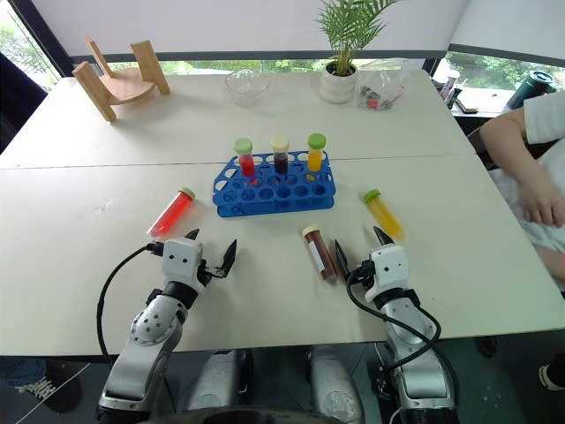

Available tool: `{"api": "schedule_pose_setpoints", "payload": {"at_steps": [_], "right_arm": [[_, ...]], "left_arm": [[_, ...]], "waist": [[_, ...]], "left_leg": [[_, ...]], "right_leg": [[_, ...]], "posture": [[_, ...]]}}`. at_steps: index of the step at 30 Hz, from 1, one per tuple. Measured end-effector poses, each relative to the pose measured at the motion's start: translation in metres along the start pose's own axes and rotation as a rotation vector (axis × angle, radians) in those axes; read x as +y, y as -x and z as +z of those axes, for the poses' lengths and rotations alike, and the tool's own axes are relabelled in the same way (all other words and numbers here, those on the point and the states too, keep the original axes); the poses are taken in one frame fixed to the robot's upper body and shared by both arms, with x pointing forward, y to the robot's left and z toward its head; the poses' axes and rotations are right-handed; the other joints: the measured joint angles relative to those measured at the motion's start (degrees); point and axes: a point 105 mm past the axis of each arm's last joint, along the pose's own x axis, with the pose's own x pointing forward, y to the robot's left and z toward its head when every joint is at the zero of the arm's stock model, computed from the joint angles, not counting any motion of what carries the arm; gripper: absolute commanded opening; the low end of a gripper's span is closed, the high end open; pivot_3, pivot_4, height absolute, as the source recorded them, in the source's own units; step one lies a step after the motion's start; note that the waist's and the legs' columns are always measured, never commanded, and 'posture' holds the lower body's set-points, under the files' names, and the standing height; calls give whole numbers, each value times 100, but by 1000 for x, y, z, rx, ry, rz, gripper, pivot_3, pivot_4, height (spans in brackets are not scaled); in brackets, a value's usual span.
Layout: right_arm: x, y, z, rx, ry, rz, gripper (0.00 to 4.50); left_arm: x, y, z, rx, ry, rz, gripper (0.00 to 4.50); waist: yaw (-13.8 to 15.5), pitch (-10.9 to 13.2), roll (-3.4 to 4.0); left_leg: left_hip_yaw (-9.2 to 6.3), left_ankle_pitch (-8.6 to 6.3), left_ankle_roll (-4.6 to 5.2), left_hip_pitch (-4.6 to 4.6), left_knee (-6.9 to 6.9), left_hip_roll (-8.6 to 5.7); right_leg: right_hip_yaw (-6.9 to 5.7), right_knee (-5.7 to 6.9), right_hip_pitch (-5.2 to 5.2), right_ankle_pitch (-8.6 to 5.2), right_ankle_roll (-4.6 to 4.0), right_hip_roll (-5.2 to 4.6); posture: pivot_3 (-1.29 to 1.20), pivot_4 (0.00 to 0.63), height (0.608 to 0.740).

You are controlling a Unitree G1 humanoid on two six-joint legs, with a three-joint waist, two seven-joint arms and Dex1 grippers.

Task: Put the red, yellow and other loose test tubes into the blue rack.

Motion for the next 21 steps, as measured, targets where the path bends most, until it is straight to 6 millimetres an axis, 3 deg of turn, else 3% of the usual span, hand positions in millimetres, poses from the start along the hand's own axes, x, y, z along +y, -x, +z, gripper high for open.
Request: {"api": "schedule_pose_setpoints", "payload": {"at_steps": [21], "right_arm": [[-1, 1, 0, 1, 5, 1, 4500]], "left_arm": [[-2, 0, 0, -3, 17, -14, 4472]], "waist": [[3, 0, 0]], "left_leg": [[0, 0, 0, -3, -4, 0]], "right_leg": [[0, -11, 1, 0, 0, 0]], "posture": [[0, 150, 740]]}}
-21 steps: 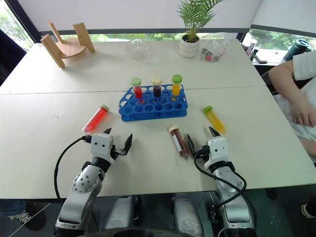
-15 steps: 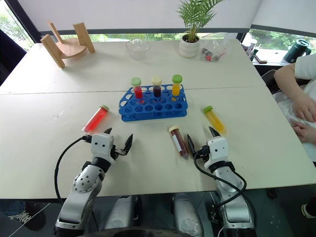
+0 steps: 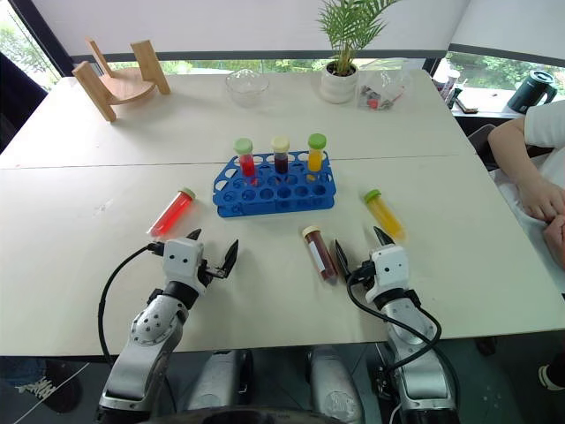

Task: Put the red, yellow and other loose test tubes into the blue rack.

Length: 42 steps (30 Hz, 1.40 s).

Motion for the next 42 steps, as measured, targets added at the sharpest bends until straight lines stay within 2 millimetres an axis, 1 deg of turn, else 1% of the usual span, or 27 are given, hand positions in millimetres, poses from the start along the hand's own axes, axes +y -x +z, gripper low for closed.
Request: {"api": "schedule_pose_setpoints", "payload": {"at_steps": [9, 12, 15, 16, 18, 20, 21, 22, 24, 26, 27, 29, 30, 33, 36, 39, 42], "right_arm": [[-3, 1, 0, 11, 31, 19, 4500], [-11, 2, 7, 34, 89, 56, 4500], [-24, -1, 23, 63, 145, 98, 4500], [-31, -4, 33, 85, 164, 126, 4500], [-44, -10, 52, 116, 181, 157, 4500], [-51, -16, 69, 149, 175, 201, 4500], [-54, -22, 78, 200, 175, 247, 4500], [-62, -27, 90, 252, 190, 277, 4500], [-81, -34, 113, 336, 202, 287, 4500], [-91, -39, 127, 457, 189, 326, 4500], [-92, -40, 128, 495, 171, 338, 4500], [-93, -47, 122, 590, 124, 362, 4500], [-93, -51, 115, 644, 109, 374, 4500], [-92, -61, 94, 769, 67, 409, 4500], [-84, -74, 78, 842, 16, 449, 4500], [-79, -82, 66, 892, -15, 469, 4500], [-79, -92, 69, 887, -4, 477, 3601]], "left_arm": [[0, 1, 0, 4, -12, -27, 4472], [4, 1, 9, 6, -24, -103, 4472], [13, 6, 31, 12, -57, -281, 4472], [18, 11, 42, 26, -74, -375, 4472], [27, 18, 60, 49, -97, -491, 4472], [32, 25, 71, 89, -117, -597, 4472], [34, 33, 73, 146, -133, -682, 4472], [37, 38, 78, 189, -151, -753, 4472], [42, 42, 95, 201, -184, -834, 4472], [44, 46, 108, 214, -196, -910, 4472], [44, 47, 110, 218, -199, -934, 4472], [42, 49, 115, 216, -202, -980, 4472], [43, 48, 117, 213, -201, -991, 4472], [42, 44, 125, 187, -218, -1006, 4472], [41, 44, 130, 175, -224, -1015, 4472], [41, 44, 128, 183, -217, -1013, 4472], [41, 45, 126, 190, -215, -1004, 4500]], "waist": [[-2, 0, 0], [1, 1, 1], [-14, 3, 3], [-28, 6, 7], [-37, 7, 10], [-45, 9, 6], [-81, 18, 7], [-116, 37, 18], [-123, 44, 26], [-137, 42, 23], [-141, 41, 20], [-146, 41, 19], [-145, 41, 19], [-148, 42, 20], [-166, 43, 21], [-154, 44, 24], [-157, 44, 24]], "left_leg": [[1, 0, 0, 0, -9, 0], [0, 0, 0, -5, -10, 0], [1, 0, 0, -5, -12, 2], [3, 0, 0, -4, -15, 4], [2, 1, 0, -1, -19, 4], [3, 1, 1, 1, -27, 3], [3, 1, 1, 0, -29, 3], [6, 2, 1, -5, -30, 2], [9, 3, 2, -7, -36, -1], [8, 3, 3, -10, -65, 3], [10, 1, 5, -11, -67, 4], [13, -4, 12, -29, -73, 4], [17, -6, 16, -36, -73, 4], [16, -6, 17, -86, -72, 4], [18, -6, 17, -103, -67, 4], [17, -4, 15, -114, -63, 4], [18, -4, 13, -114, -56, 4]], "right_leg": [[0, -7, 0, 0, 0, 0], [-1, -7, -6, 1, -1, 0], [-2, -5, -10, 1, -2, 1], [-2, -4, -12, 3, -6, -1], [-3, -5, -12, 4, -6, -1], [-4, -10, -11, 3, -6, 0], [-4, -10, -14, 3, -6, 0], [-3, -11, -21, 4, -8, -4], [-4, -18, -24, 5, -8, -8], [-8, -42, -31, 4, -9, -5], [-8, -43, -33, 2, -12, -4], [-8, -43, -54, 4, -8, -3], [-7, -40, -64, 11, 9, -3], [-7, -37, -116, 16, 17, -1], [-7, -31, -132, 17, 19, -1], [-7, -23, -143, 17, 19, -1], [-8, -19, -141, 18, 19, -2]], "posture": [[0, 150, 740], [0, 150, 740], [0, 150, 740], [0, 150, 740], [0, 150, 740], [0, 150, 740], [0, 150, 740], [0, 150, 740], [0, 150, 740], [0, 150, 740], [0, 150, 740], [0, 150, 740], [0, 150, 740], [0, 150, 740], [0, 150, 740], [0, 150, 740], [0, 150, 740]]}}
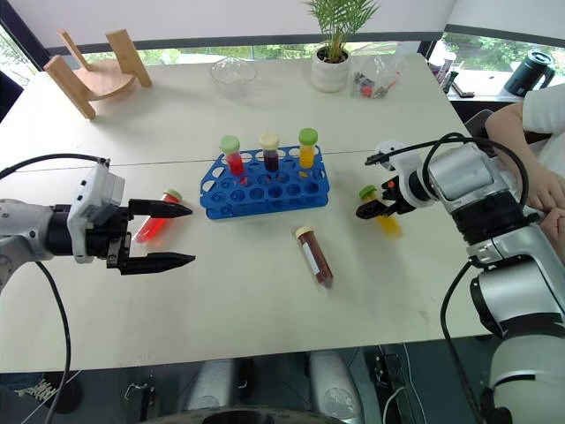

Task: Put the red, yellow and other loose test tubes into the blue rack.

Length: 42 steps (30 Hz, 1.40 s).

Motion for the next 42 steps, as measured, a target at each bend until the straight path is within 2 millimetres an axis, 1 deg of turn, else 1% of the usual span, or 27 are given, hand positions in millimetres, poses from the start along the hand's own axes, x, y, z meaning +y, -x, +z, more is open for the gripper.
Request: {"api": "schedule_pose_setpoints", "payload": {"at_steps": [3, 4, 5, 6, 11, 13, 15, 16, 17, 18, 19, 21, 22, 23, 26, 28, 30, 33, 36, 42], "right_arm": [[-2, -4, -1, 20, 29, 1, 2023], [-2, -4, -1, 26, 37, 7, 1452], [1, -5, 0, 29, 53, 19, 984], [3, -6, 1, 31, 65, 28, 806], [9, -5, 5, 24, 87, 57, 806], [16, 3, 17, -51, 115, 70, 806], [26, 18, 35, -194, 151, 94, 806], [33, 29, 46, -298, 172, 108, 806], [44, 43, 61, -456, 189, 124, 806], [53, 51, 70, -555, 202, 141, 806], [62, 58, 76, -649, 212, 160, 806], [79, 68, 82, -835, 208, 197, 806], [86, 72, 85, -950, 181, 211, 806], [89, 74, 86, -1039, 140, 207, 806], [96, 73, 85, -1241, 18, 229, 806], [101, 64, 83, -1328, -58, 248, 806], [99, 56, 81, -1347, -89, 242, 806], [90, 44, 82, -1379, -128, 198, 806], [85, 28, 80, -1368, -148, 176, 806], [80, 9, 74, -1352, -158, 150, 806]], "left_arm": [[0, 0, -1, 3, 2, 11, 4500], [0, 0, -1, 3, 3, 17, 4500], [1, 1, -2, 4, 5, 22, 4500], [1, 1, -2, 6, 5, 27, 4500], [3, 2, -2, 6, 1, 49, 4500], [4, 3, -3, 9, 3, 63, 4500], [4, 5, -4, 9, 4, 78, 4500], [5, 5, -3, 8, -1, 87, 4500], [6, 6, -2, 6, -5, 99, 4500], [6, 6, -2, 5, -6, 103, 4500], [6, 6, -2, 4, -8, 104, 4500], [6, 5, -1, -1, -8, 113, 4500], [7, 5, -1, -2, -8, 118, 4500], [7, 5, -1, -3, -8, 119, 4500], [9, 4, 2, -9, -17, 124, 4500], [10, 2, 7, -24, -34, 126, 4500], [10, 0, 8, -23, -36, 118, 4500], [10, -4, 7, -24, -20, 108, 4500], [10, -4, 10, -33, -20, 112, 4500], [9, -6, 11, -32, -15, 111, 4500]], "waist": [[8, 0, 0], [10, 0, 0], [10, 0, 0], [10, 0, 0], [4, 0, 1], [6, 1, 2], [14, 1, 1], [17, 1, 1], [20, -2, -3], [19, -2, -3], [14, -2, -3], [16, -3, -5], [14, -4, -6], [13, -4, -6], [9, -4, -6], [8, -4, -5], [6, -3, -4], [0, -3, -5], [-4, -3, -4], [-11, -3, -4]], "left_leg": [[-2, 1, -1, 1, 3, 0], [-5, 1, -2, 1, 4, 0], [-4, 1, -2, 1, 5, 0], [-4, 2, -3, 2, 6, 0], [-4, 2, -4, 3, 7, 0], [-3, 3, -4, 1, 6, 0], [-8, 3, -4, -1, 6, 0], [-10, 3, -4, -1, 6, 0], [-19, 3, -5, 1, 7, 0], [-20, 4, -6, 2, 8, 0], [-20, 6, -10, 2, 12, 0], [-24, 8, -14, 8, 16, 0], [-23, 10, -18, 8, 17, -1], [-23, 12, -20, 11, 22, -1], [-23, 15, -25, 22, 23, -2], [-22, 18, -30, 30, 23, -2], [-21, 19, -33, 34, 23, -3], [-21, 20, -34, 44, 18, -2], [-21, 20, -34, 52, 6, -2], [-20, 21, -36, 55, 5, -1]], "right_leg": [[-1, 8, 0, 0, 0, 1], [-3, 10, 0, 0, 0, 1], [-3, 12, 0, 0, 0, 1], [-3, 15, 0, 0, 0, 1], [-3, 25, -3, 0, 0, 2], [-1, 36, -11, 0, 0, 2], [-2, 44, -14, -1, -1, 2], [-3, 46, -15, -1, -1, 4], [-6, 48, -9, -2, -2, 7], [-6, 51, -8, -2, -2, 8], [-6, 55, -7, -2, -2, 8], [-8, 57, 1, -1, -1, 7], [-8, 62, 2, -1, 0, 7], [-8, 67, 5, -1, 0, 6], [-8, 71, 14, 0, 0, 6], [-8, 74, 19, 0, 0, 6], [-7, 74, 23, 0, 0, 5], [-7, 75, 27, 0, 0, 6], [-7, 75, 28, -1, -2, 8], [-6, 75, 31, -1, -2, 7]], "posture": [[0, 150, 740], [0, 150, 740], [0, 150, 740], [0, 150, 740], [0, 150, 740], [0, 150, 740], [0, 150, 740], [0, 150, 740], [0, 150, 740], [0, 150, 740], [0, 150, 740], [0, 150, 740], [0, 150, 740], [0, 150, 740], [0, 150, 740], [0, 150, 740], [0, 150, 740], [0, 150, 740], [0, 150, 740], [0, 150, 740]]}}
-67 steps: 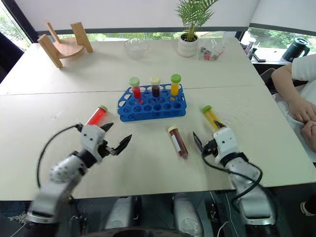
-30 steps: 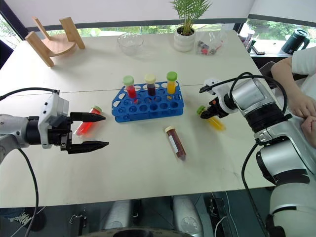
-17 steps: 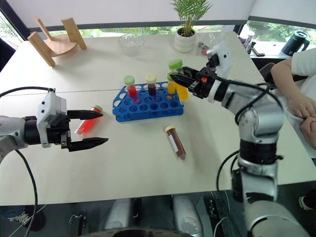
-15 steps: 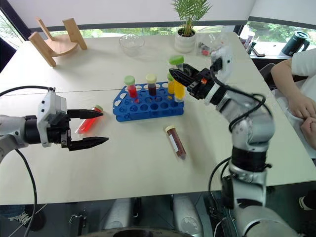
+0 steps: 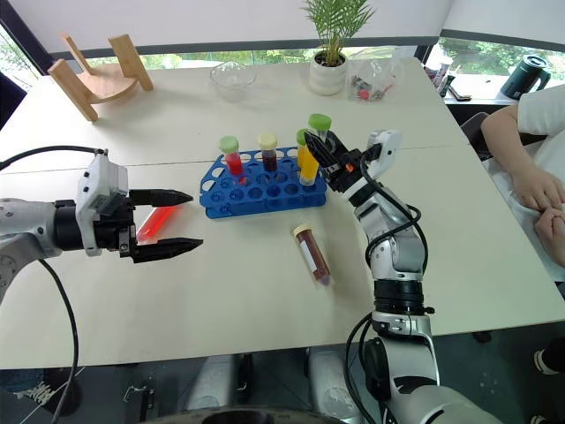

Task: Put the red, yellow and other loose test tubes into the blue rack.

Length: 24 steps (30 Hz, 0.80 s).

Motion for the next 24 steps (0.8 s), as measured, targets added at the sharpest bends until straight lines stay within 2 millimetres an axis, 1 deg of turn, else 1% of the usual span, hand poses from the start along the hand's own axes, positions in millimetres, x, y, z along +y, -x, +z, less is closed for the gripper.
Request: {"api": "schedule_pose_setpoints", "payload": {"at_steps": [4, 11, 20, 24], "right_arm": [[-1, 2, -15, 30, -2, -1, 806], [-7, 4, -18, 20, 31, -13, 806], [-5, -1, -25, 17, 110, -2, 806], [-3, -1, -37, 52, 139, 7, 806]], "left_arm": [[0, 0, 1, -1, -1, 6, 4500], [-1, -1, 2, -5, -2, 10, 4500], [-3, -2, 3, -10, -8, 9, 4500], [-2, -2, 3, -10, -8, 11, 4500]], "waist": [[-4, 0, 0], [-31, 0, 0], [-93, -1, -1], [-118, -1, -1]], "left_leg": [[0, 1, -1, 4, 0, 0], [2, 0, -1, 24, -1, 0], [-1, 1, -1, 34, -2, -1], [0, 1, -2, 35, -1, -1]], "right_leg": [[1, 0, 2, 0, 0, 0], [2, 0, 22, 0, 0, 0], [2, 0, 35, 0, 0, 0], [2, 1, 35, 0, 0, 0]], "posture": [[0, 150, 740], [0, 150, 740], [0, 150, 740], [0, 150, 740]]}}
